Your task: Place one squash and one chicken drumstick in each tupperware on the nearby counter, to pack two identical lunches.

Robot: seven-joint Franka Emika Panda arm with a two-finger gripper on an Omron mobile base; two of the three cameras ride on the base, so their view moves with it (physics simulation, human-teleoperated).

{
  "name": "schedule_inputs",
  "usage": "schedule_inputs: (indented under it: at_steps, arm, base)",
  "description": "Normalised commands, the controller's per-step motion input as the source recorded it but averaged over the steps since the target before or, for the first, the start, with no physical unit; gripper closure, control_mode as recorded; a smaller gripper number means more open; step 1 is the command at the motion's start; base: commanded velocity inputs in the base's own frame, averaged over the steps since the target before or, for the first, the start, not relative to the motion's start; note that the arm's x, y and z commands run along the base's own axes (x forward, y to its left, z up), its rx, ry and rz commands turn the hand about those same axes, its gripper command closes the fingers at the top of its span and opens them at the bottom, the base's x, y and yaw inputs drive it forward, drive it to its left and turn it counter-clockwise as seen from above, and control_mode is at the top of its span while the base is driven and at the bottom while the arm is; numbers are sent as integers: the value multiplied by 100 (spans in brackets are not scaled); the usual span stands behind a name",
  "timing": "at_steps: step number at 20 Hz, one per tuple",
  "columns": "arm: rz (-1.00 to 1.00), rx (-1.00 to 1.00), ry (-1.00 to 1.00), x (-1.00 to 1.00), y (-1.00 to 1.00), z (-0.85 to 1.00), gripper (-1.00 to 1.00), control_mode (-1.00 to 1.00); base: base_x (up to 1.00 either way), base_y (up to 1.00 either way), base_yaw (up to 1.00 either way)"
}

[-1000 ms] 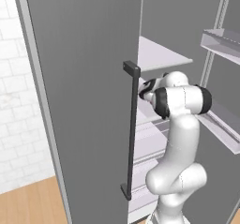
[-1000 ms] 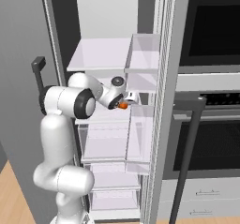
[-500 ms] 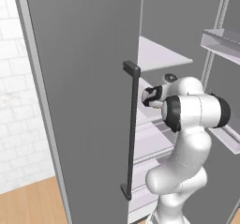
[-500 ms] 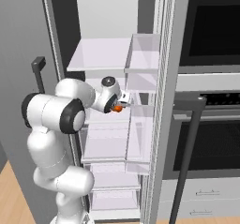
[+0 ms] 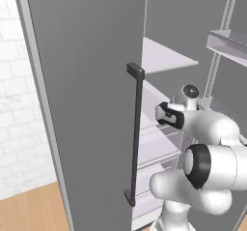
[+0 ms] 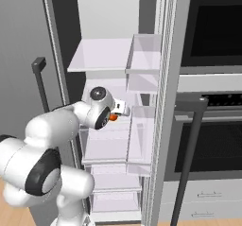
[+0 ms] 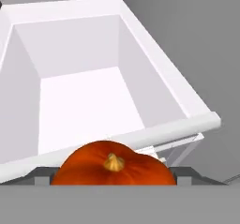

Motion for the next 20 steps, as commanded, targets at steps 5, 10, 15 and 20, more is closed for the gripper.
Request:
schedule_inputs:
  at_steps: [5, 10, 15, 20]
  arm:
    - [1, 0, 5, -100, 11, 100, 100, -100]
    - [0, 0, 0, -100, 0, 74, 100, -100]
    - [0, 0, 0, -100, 0, 45, 100, -100]
    - [2, -5, -10, -100, 12, 36, 100, -100]
  base:
    - [0, 0, 0]
    - [0, 0, 0]
    - [0, 0, 0]
    - [0, 0, 0]
